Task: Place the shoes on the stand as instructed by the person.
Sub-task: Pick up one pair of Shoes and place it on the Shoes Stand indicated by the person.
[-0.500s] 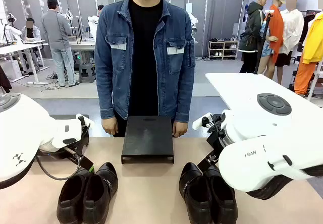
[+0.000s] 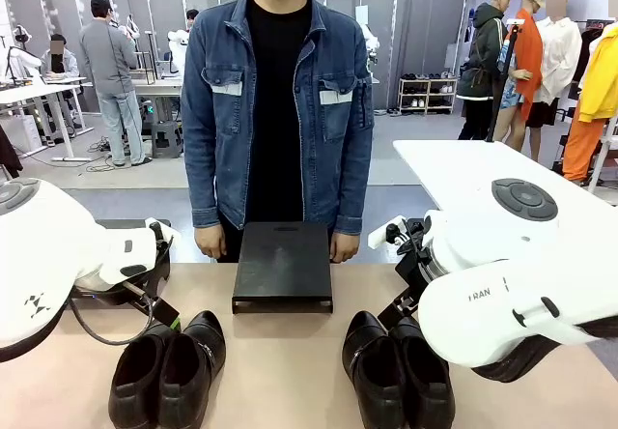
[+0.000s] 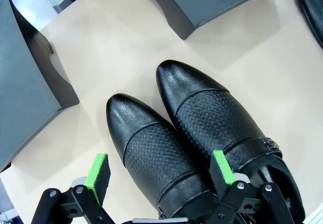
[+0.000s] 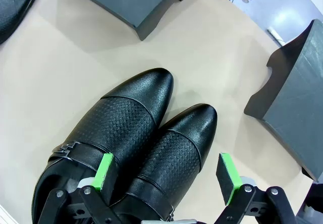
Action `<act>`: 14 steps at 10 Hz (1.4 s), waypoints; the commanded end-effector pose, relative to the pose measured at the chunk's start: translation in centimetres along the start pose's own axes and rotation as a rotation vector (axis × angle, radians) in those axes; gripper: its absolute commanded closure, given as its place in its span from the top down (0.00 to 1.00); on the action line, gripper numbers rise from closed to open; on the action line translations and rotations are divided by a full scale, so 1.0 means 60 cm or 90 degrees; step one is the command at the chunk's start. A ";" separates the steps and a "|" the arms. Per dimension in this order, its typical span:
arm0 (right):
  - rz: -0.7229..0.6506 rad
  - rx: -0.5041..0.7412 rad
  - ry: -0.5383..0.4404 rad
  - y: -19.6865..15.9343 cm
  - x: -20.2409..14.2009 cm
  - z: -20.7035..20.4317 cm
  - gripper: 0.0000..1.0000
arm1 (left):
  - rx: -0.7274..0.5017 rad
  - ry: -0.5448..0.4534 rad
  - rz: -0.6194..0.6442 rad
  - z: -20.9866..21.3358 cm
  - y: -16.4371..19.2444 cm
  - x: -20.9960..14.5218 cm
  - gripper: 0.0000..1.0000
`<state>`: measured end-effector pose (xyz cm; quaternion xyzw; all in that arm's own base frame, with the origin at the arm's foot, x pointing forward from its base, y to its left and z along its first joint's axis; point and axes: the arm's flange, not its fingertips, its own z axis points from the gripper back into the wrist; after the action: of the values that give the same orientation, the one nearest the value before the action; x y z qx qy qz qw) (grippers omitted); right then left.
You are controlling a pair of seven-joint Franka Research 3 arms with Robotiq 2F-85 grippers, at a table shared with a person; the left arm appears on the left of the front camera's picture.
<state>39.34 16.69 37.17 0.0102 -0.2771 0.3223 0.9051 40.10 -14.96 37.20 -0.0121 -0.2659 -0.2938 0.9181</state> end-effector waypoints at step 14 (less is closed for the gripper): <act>-0.218 0.542 -0.111 -0.280 -0.069 0.270 1.00 | -0.550 -0.107 0.134 0.268 0.284 -0.113 1.00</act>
<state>38.36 1.53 52.27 0.4134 -0.2070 0.2819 0.8407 37.01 2.81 50.54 -0.3987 -0.2005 -0.3080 0.8402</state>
